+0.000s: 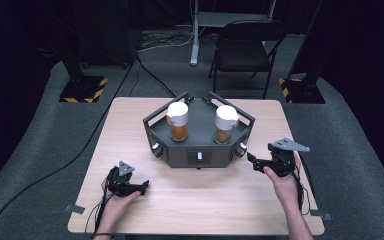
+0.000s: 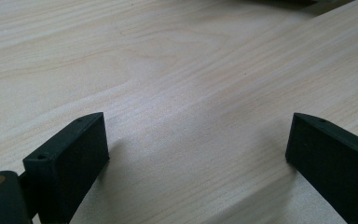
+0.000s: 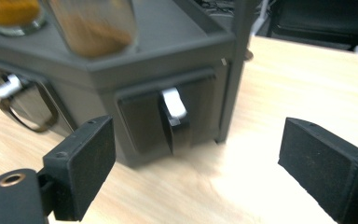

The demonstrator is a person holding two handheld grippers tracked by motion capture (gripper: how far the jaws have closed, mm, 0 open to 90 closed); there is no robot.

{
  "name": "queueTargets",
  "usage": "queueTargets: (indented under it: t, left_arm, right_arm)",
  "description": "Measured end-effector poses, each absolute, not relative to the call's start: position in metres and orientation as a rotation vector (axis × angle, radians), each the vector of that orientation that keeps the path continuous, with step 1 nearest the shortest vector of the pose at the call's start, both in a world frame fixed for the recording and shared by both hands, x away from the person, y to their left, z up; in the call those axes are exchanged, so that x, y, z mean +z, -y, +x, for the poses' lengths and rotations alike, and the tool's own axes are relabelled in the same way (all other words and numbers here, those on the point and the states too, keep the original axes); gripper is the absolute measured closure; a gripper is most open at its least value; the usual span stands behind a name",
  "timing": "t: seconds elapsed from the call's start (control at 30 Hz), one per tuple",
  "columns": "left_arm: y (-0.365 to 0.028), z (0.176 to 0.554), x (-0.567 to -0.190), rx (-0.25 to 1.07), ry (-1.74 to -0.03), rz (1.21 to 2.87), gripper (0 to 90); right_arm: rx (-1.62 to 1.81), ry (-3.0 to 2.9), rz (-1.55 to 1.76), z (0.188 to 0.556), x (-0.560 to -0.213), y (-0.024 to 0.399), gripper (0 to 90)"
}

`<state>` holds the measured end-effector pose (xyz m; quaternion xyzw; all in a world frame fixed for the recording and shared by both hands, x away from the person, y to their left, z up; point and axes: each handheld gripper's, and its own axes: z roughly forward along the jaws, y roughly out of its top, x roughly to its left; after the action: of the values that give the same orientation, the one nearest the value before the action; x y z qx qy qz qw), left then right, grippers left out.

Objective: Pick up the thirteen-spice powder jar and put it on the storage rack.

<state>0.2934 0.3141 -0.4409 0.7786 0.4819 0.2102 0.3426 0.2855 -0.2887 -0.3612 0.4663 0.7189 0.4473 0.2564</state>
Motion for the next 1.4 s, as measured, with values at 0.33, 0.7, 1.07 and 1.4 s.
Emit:
queueTargets:
  t: [0.33,0.7,1.07,1.4]
  left_arm:
    - [-0.314,0.293,-0.441,0.546,-1.253,2.023,5.2]
    - [-0.314,0.293,-0.441,0.547,-1.253,2.023,5.2]
    - [-0.314,0.293,-0.441,0.546,-1.253,2.023,5.2]
    - [-0.314,0.293,-0.441,0.547,-1.256,2.022,5.1]
  right_arm:
    - [1.175,-1.942,1.35,0.275,-0.396,0.305,10.0]
    - [1.139,-1.938,1.442,0.267,-0.425,0.319,10.5]
    - [1.042,-1.99,1.504,0.267,-0.435,0.322,10.5]
    - [0.957,-2.019,1.471,0.267,-0.438,0.311,9.8]
